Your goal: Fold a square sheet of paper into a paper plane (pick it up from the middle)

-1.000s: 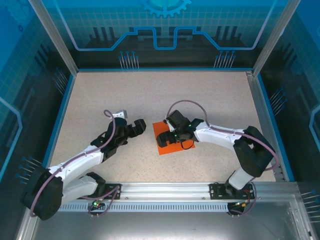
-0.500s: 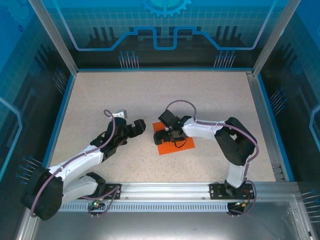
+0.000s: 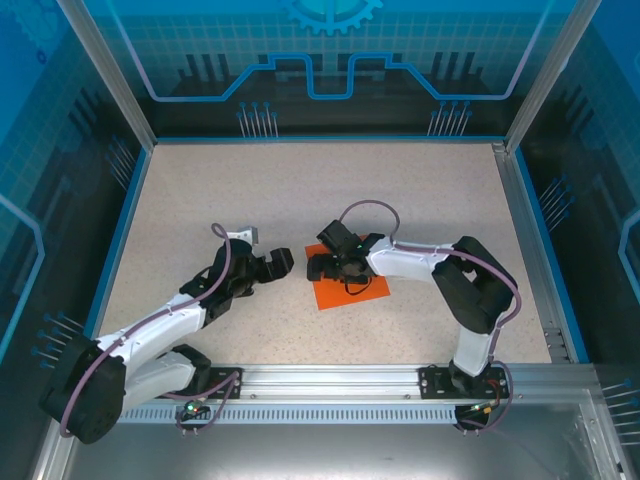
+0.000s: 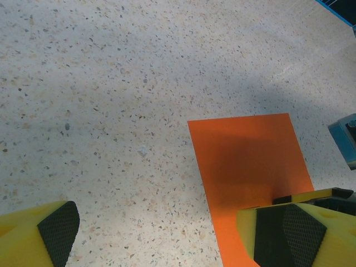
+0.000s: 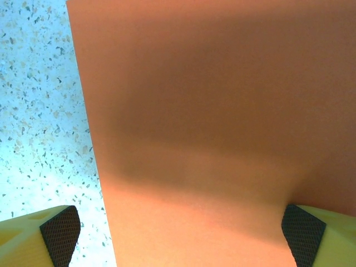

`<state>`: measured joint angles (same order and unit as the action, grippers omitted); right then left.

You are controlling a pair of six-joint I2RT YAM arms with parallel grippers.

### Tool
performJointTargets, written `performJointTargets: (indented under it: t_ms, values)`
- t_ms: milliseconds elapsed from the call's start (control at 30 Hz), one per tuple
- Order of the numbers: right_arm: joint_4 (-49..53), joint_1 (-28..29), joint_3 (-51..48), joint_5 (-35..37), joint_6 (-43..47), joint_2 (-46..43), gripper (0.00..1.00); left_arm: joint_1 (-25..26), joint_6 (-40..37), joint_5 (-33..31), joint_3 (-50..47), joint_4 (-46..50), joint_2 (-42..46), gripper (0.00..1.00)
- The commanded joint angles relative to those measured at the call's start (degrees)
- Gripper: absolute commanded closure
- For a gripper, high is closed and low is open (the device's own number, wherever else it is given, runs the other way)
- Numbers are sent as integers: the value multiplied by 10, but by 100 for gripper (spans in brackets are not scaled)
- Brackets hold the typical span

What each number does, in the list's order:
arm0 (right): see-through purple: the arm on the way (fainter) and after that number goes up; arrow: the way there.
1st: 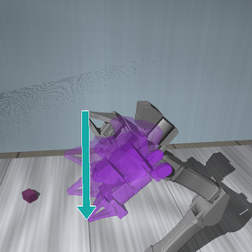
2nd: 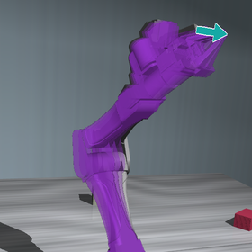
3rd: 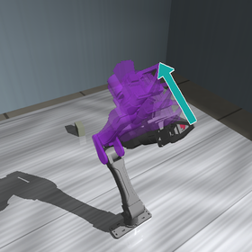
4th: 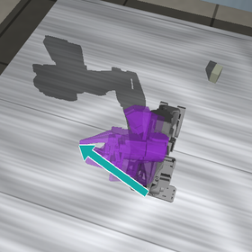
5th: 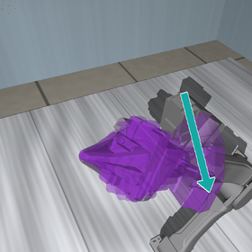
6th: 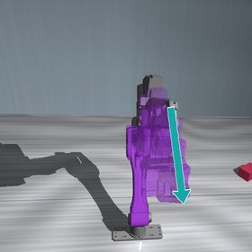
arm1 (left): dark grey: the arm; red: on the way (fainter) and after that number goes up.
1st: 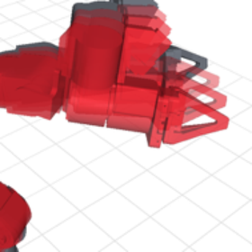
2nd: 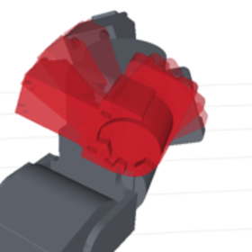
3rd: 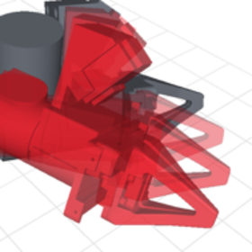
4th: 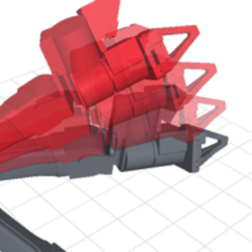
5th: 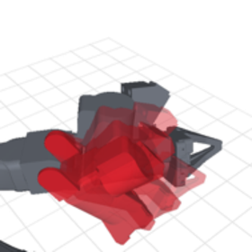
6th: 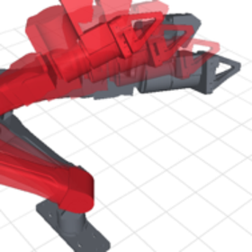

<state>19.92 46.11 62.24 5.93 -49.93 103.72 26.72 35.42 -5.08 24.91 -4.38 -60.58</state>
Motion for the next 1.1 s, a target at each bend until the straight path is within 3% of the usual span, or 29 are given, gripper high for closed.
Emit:
performJointTargets:
  t_ms: [0,300,367,467,633,833,1067]
  values:
    - [57,9,15,21,30,-34,1,-5,-19,21,-5,2,7,1]
    - [52,13,-41,115,133,-187,1,-7,-12,22,-5,4,9,1]
    - [89,-5,-36,95,132,-192,0,-9,-10,29,-4,-2,8,1]
    - [185,-49,9,8,138,-143,1,-10,-7,30,2,5,5,1]
    - [212,-35,40,-8,149,-88,4,-10,-16,42,4,4,2,2]
    - [253,-20,112,43,204,-11,2,-10,-20,48,7,12,3,1]
    - [283,-25,177,35,239,67,1,-11,-23,43,6,21,9,2]
